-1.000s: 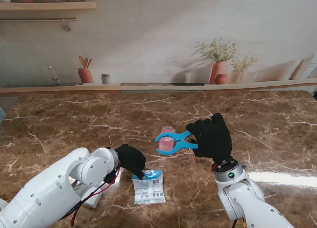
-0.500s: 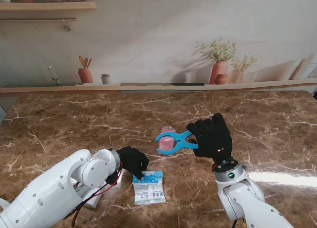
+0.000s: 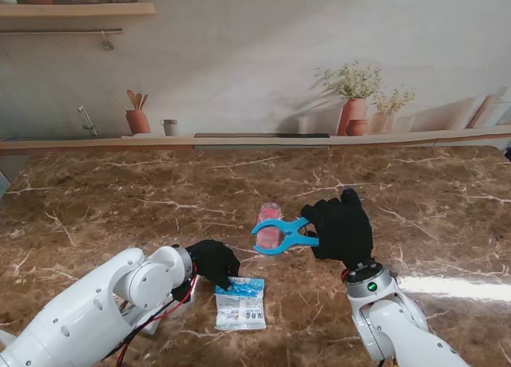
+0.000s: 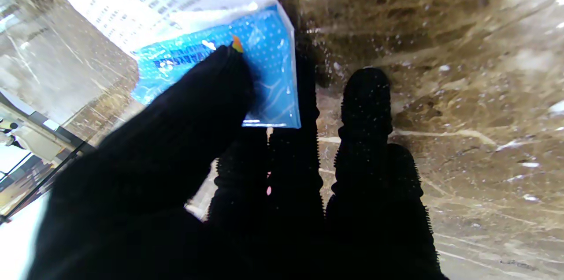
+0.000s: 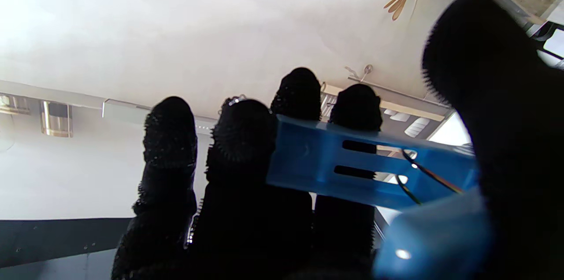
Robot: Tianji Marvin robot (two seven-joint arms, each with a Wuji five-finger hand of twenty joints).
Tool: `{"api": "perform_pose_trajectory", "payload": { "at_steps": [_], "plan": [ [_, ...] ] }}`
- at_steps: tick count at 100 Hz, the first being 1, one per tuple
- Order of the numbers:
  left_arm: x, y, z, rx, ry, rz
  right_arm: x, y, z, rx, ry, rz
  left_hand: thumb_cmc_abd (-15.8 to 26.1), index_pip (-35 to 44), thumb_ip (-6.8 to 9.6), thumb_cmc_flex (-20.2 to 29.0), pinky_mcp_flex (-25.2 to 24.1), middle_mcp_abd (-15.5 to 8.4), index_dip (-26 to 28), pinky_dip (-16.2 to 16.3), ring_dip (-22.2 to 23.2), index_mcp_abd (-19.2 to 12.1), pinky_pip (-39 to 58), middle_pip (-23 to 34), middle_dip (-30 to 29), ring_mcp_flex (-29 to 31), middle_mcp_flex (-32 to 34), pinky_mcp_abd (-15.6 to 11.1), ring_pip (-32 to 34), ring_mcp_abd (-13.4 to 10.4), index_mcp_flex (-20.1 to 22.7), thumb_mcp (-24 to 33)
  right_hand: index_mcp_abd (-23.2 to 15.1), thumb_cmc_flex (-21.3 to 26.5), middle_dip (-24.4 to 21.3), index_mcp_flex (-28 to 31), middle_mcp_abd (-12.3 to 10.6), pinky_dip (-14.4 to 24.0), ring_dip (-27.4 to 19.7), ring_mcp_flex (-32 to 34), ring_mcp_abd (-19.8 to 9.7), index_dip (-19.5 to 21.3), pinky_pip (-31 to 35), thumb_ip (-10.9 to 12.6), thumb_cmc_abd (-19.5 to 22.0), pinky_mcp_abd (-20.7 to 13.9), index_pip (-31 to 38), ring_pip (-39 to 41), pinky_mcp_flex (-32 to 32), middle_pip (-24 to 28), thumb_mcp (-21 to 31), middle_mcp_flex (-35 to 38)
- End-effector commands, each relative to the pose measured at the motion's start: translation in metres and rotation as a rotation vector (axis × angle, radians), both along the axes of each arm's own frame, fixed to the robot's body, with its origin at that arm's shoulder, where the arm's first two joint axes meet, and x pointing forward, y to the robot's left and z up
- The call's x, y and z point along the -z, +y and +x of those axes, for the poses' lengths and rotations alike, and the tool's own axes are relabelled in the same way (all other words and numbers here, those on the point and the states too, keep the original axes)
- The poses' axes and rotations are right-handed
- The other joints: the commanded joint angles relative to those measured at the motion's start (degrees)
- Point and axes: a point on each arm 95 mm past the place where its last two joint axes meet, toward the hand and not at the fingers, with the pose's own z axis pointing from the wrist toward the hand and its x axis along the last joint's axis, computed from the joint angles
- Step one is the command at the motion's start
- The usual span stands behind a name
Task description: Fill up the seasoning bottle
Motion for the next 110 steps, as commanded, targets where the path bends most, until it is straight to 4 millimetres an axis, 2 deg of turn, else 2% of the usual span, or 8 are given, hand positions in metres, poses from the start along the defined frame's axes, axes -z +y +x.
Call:
{"api": "perform_pose_trajectory", "payload": {
  "at_steps": [1,8,11,17,25,39,56,110],
  "plan": [
    [0.016,0.003,-0.007,-0.011,0.022,0.008,0.012,-0.003,-0.003,0.011,0.054,-0.02,-0.77,2.97,-0.22,0.27,-1.73,1.21,6.09,-1.26,-0.16,-5.08,1.17,1.07,3.32,-0.92,3.26,-1.84,-4.55,-1.66,2.78,5.09,-10.23,5.87,3.99,11.2,-7.21,1.32,1.44,-0.1,-3.42,7.88,-0.22,1.42,6.12,0.51,24.92,-0.05,0.13,25.66,3.41,9.86],
    [0.016,0.003,-0.007,-0.014,0.029,-0.002,0.017,-0.004,-0.005,0.016,0.085,-0.027,0.18,2.62,1.18,-0.81,-4.15,1.74,15.41,-1.22,2.49,-5.28,0.29,5.66,8.38,-3.71,0.34,-1.83,-4.4,-0.9,1.26,8.96,-10.2,5.68,4.03,11.79,-7.13,1.45,1.55,0.35,-3.32,7.94,0.08,1.3,5.19,0.67,24.85,0.18,0.48,25.71,4.46,10.34],
    [0.016,0.004,-0.007,-0.015,0.024,-0.009,0.018,-0.004,-0.005,0.018,0.1,-0.03,0.04,2.03,0.72,-0.87,-4.79,1.61,19.77,-1.06,3.58,-5.56,0.06,6.17,11.03,-4.44,-0.24,-1.91,-4.23,-0.66,0.83,10.4,-10.21,5.61,4.06,12.1,-7.06,1.5,1.62,0.58,-3.25,7.97,0.22,1.25,4.73,0.79,24.84,0.34,0.63,25.76,4.92,10.61],
    [0.016,0.004,-0.008,-0.014,0.01,-0.027,0.023,-0.005,-0.006,0.023,0.141,-0.037,0.64,2.72,0.21,-0.38,-5.8,1.31,24.88,-0.96,4.79,-6.23,-0.3,8.09,14.81,-5.5,-1.53,-2.26,-3.65,-0.55,-0.42,11.13,-10.03,5.3,4.15,12.72,-6.78,1.71,1.81,1.11,-3.06,8.03,0.69,0.99,3.58,1.07,24.73,0.7,1.01,25.79,6.26,11.19],
    [0.015,0.004,-0.009,-0.031,-0.029,-0.072,0.028,-0.006,-0.006,0.035,0.199,-0.053,0.36,2.88,-0.23,0.01,-6.33,1.43,28.32,-0.61,6.12,-6.3,-0.22,9.83,16.98,-5.78,-1.44,-2.25,-2.59,0.12,-0.12,12.26,-9.84,4.96,4.22,13.81,-6.44,1.96,2.03,2.09,-2.66,8.01,1.41,0.68,1.65,1.61,24.57,1.23,1.65,25.8,8.17,12.18],
    [0.009,0.001,-0.013,-0.045,-0.095,-0.128,0.036,-0.007,-0.005,0.06,0.298,-0.076,-0.98,2.96,-0.18,-0.72,-5.85,1.34,29.52,-0.18,6.77,-6.4,0.25,10.82,17.74,-4.96,-0.54,-1.95,-1.58,0.2,0.58,14.31,-8.99,4.22,4.54,16.3,-5.01,2.75,3.05,4.46,-1.59,7.61,3.85,-0.05,-2.93,3.0,24.6,4.04,3.03,26.9,12.47,14.82],
    [0.001,-0.003,-0.019,-0.041,-0.155,-0.171,0.044,-0.003,-0.002,0.102,0.393,-0.092,-2.94,2.93,-0.11,-1.99,-5.35,1.34,27.76,0.04,6.71,-6.03,0.24,10.79,16.73,-3.83,0.76,-1.73,-1.4,-0.06,1.53,17.1,-7.47,4.54,5.16,18.24,-3.55,3.55,4.12,6.89,-0.4,7.04,6.55,-0.31,-5.72,4.4,24.9,7.39,4.27,29.99,14.76,16.53],
    [-0.003,-0.011,-0.023,-0.038,-0.197,-0.225,0.062,0.018,0.004,0.127,0.606,-0.198,-3.84,3.71,-0.02,-2.61,-4.77,1.23,25.38,0.3,7.13,-5.86,0.33,10.61,15.78,-3.07,1.39,-1.34,-1.73,-0.08,1.71,18.38,-6.99,4.29,3.97,19.18,-3.05,3.29,4.02,6.88,0.33,7.48,6.99,-0.84,-7.26,4.72,24.49,7.38,3.88,31.23,16.41,16.47]
  ]
}}
